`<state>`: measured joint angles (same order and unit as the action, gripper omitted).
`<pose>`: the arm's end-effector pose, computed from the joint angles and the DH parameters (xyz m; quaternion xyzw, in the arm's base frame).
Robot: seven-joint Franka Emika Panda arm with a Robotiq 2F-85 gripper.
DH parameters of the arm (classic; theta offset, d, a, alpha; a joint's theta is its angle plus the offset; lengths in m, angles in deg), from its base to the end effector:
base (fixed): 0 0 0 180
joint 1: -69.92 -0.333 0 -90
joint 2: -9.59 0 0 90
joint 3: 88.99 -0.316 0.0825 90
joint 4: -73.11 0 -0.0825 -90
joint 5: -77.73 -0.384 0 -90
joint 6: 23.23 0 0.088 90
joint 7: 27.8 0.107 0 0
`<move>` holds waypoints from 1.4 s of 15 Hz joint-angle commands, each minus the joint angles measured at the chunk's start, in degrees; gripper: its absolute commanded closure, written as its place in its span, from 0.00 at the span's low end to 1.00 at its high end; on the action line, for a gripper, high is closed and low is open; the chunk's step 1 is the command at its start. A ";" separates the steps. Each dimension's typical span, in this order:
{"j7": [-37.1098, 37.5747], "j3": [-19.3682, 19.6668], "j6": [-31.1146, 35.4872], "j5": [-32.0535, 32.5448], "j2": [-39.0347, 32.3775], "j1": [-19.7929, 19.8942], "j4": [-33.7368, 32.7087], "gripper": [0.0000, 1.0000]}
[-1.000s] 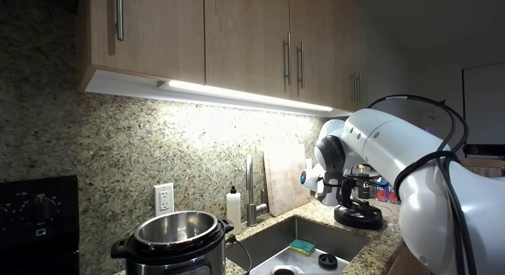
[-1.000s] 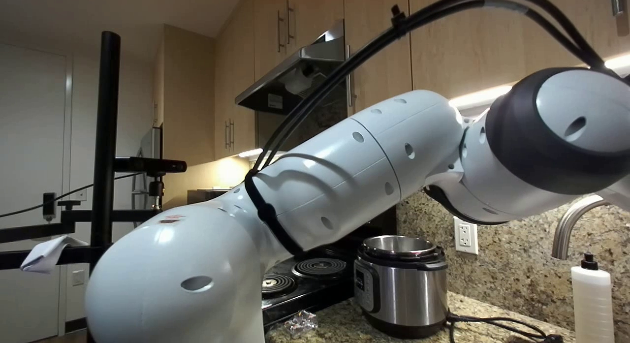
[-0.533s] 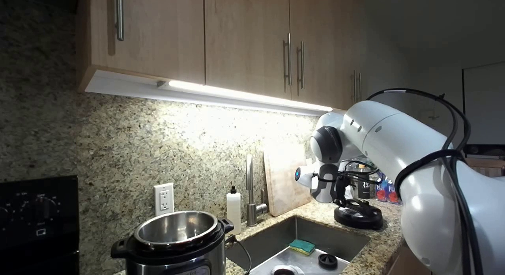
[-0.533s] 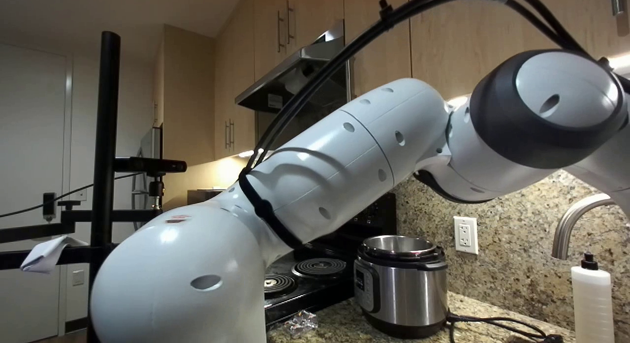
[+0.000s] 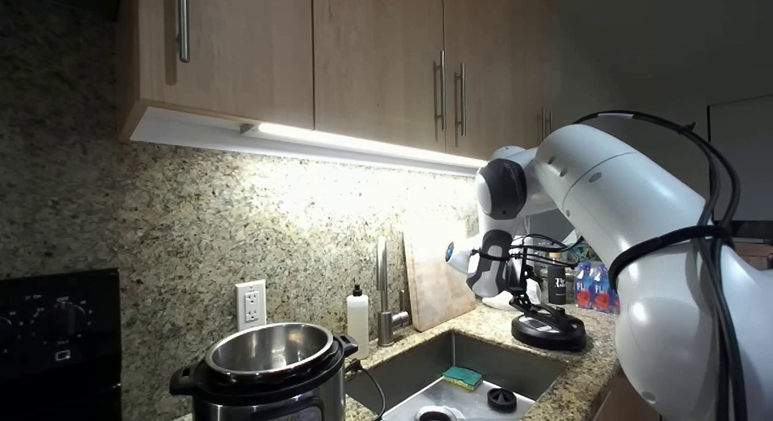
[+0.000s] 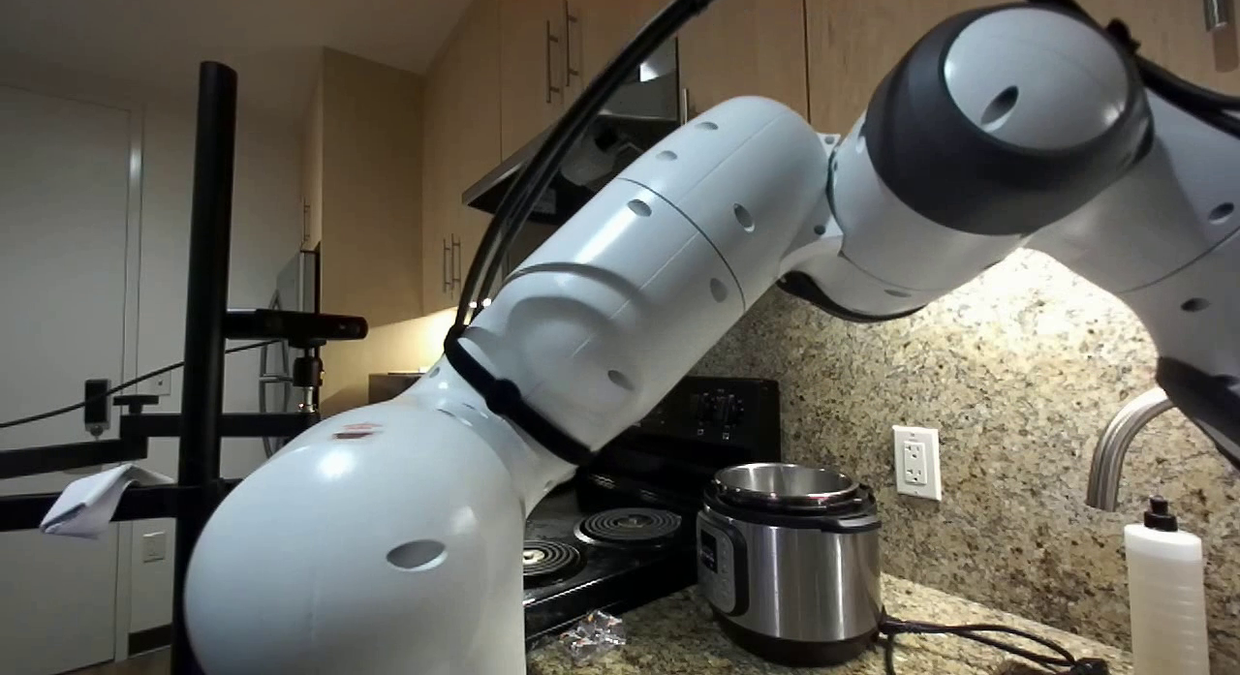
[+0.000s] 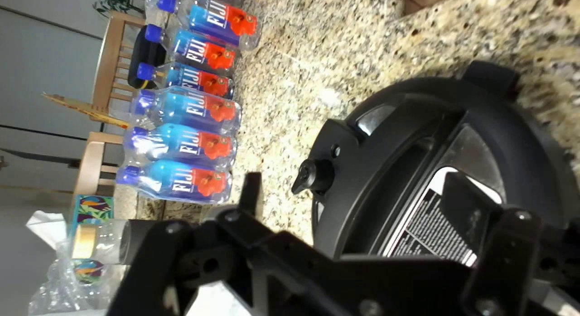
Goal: Uncover the cooker and put the lid on the counter
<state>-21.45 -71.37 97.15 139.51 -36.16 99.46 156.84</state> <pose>0.4935 -0.5300 0.2427 0.8492 -0.0736 -0.2426 0.4632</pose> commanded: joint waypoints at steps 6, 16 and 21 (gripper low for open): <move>-25.18 -2.72 -10.85 -13.98 21.74 -2.94 17.93 0.00; -37.73 -3.86 -26.88 -28.30 38.19 -7.95 30.51 0.00; -37.69 -2.88 -31.57 -41.08 45.47 -9.18 33.07 0.00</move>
<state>-58.81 -75.07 66.54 104.48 2.89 90.64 186.35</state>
